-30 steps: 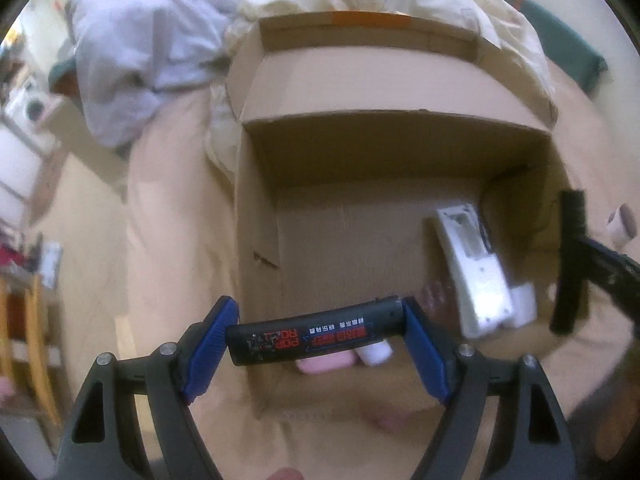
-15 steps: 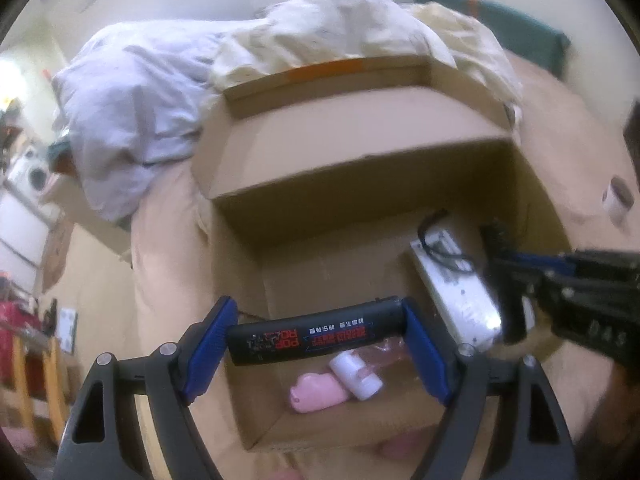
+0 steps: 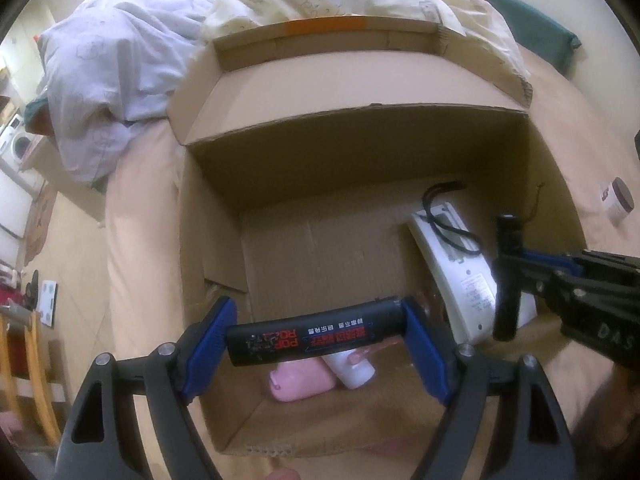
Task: Organize rigid objects
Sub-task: 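Lower the tube and flashlight into the box and open both grippers, then withdraw both grippers from the box toward the remaining items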
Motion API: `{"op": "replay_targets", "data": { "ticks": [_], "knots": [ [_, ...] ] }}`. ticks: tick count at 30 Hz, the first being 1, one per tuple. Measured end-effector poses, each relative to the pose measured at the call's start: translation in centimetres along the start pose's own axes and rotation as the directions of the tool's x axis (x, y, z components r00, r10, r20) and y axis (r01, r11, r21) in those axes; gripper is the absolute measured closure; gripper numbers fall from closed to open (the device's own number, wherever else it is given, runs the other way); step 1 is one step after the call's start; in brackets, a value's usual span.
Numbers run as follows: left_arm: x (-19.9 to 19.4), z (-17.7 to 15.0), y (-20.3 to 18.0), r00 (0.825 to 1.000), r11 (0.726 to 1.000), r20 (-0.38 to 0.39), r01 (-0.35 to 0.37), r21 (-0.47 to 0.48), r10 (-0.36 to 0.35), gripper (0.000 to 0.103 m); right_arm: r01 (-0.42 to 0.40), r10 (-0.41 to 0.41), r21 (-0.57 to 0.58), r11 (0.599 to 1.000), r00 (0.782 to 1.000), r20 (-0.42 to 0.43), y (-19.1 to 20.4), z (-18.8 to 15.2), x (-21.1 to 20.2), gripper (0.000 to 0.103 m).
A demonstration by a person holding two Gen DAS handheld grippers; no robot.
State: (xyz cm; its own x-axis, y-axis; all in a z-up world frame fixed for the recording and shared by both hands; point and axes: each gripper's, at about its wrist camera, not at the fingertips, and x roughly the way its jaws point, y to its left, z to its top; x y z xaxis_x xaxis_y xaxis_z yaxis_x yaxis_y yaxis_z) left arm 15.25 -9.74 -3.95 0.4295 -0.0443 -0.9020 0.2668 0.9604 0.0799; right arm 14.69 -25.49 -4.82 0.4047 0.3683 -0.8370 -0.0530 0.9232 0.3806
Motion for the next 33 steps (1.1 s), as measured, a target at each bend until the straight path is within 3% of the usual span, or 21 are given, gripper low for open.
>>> {"op": "replay_targets", "data": {
  "ticks": [4,8,11,13,14,15,17,20,23,33],
  "knots": [
    [0.1,0.0,0.1,1.0,1.0,-0.006,0.017,-0.007,-0.017,0.021,0.006,-0.005,0.012,1.0,1.0,-0.012,-0.1,0.1,0.3,0.083],
    [-0.2,0.0,0.1,0.999,0.999,-0.001,0.035,-0.015,-0.035,0.005,0.022,-0.022,-0.008,1.0,1.0,-0.001,0.4,0.4,0.4,0.083],
    [-0.6,0.0,0.2,0.999,0.998,0.01,0.053,-0.026,-0.053,0.0,0.012,-0.01,-0.034,0.999,0.999,0.035,1.1,0.6,-0.2,0.083],
    [-0.7,-0.1,0.3,0.998,0.998,0.011,0.057,-0.036,-0.056,0.0,0.012,-0.01,-0.042,0.999,0.998,0.056,1.2,0.7,-0.6,0.076],
    [-0.7,0.0,0.3,0.998,0.997,0.012,0.062,-0.041,-0.061,0.0,0.007,-0.004,-0.037,0.999,0.998,0.063,1.2,0.8,-0.7,0.061],
    [-0.8,0.0,0.5,0.997,0.996,0.013,0.07,-0.048,-0.07,0.0,-0.005,0.007,-0.03,1.0,0.997,0.071,1.2,0.9,-0.9,0.031],
    [-1.0,0.0,0.6,0.997,0.996,0.021,0.072,-0.056,-0.071,0.0,-0.029,0.031,-0.018,0.999,0.995,0.1,1.1,1.1,-1.3,0.017],
    [-1.2,0.1,0.9,0.997,0.995,0.032,0.076,-0.068,-0.074,0.0,-0.034,0.036,-0.023,0.999,0.993,0.116,1.3,1.4,-1.7,0.016],
    [-1.4,0.2,1.1,0.996,0.994,0.04,0.082,-0.074,-0.08,0.0,-0.025,0.026,-0.016,1.0,0.993,0.118,1.1,1.5,-1.6,0.002],
    [-1.8,0.2,1.1,0.996,0.993,0.048,0.081,-0.081,-0.078,0.0,-0.004,0.004,0.002,1.0,0.992,0.123,0.5,1.3,-1.7,0.002]
  ]
}}
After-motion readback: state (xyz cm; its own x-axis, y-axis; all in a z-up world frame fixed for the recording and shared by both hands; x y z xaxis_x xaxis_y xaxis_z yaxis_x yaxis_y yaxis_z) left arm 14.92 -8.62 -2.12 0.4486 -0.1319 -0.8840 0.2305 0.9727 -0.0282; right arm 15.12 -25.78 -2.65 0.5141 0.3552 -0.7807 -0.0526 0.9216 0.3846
